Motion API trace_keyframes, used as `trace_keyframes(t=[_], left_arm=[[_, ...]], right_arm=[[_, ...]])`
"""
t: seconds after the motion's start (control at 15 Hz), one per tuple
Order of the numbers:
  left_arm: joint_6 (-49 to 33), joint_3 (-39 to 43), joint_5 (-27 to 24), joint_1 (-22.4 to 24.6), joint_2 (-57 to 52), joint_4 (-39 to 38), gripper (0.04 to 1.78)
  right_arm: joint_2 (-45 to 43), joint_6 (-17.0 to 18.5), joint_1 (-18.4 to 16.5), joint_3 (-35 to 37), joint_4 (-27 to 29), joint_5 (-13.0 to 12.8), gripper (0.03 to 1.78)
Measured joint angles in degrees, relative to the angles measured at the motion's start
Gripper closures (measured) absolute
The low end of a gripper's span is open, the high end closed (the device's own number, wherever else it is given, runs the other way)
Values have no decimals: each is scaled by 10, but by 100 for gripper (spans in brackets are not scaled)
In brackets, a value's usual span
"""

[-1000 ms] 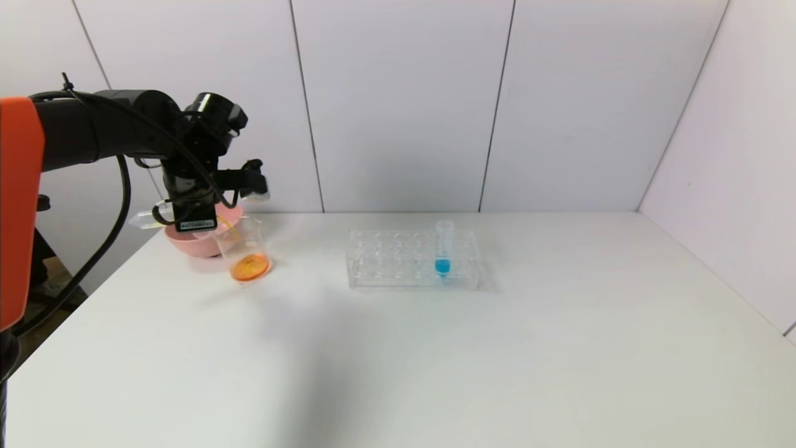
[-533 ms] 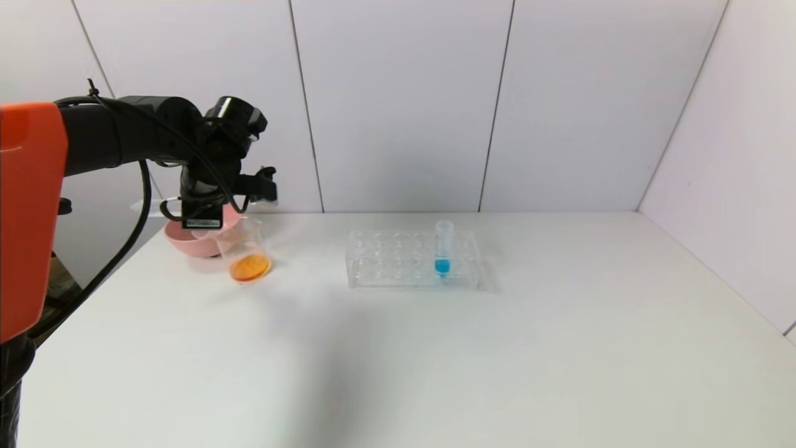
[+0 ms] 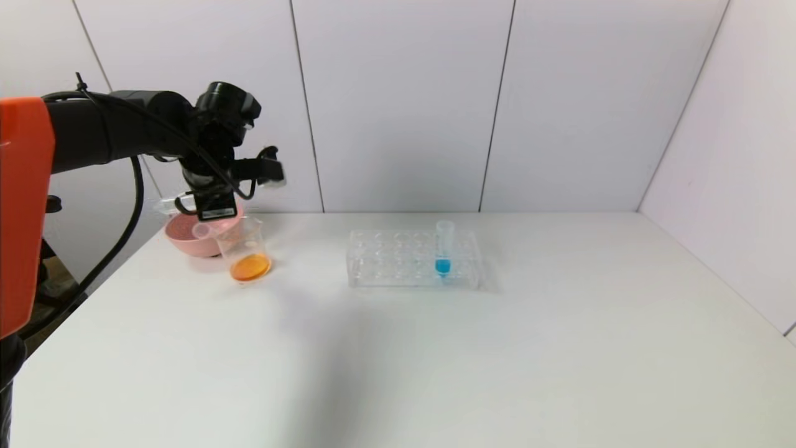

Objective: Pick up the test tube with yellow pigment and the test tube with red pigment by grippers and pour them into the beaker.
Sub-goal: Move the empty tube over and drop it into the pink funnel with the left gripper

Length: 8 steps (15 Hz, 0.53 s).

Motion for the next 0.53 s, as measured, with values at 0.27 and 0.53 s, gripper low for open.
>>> trace_keyframes(t=[0.27,0.53], left_arm=[[-172,3,-142,16,-26,-77,140],[-389,43,-194,37,-70,-173,140]], right_arm=[[0,0,0,0,0,0,10],[0,0,0,0,0,0,10]])
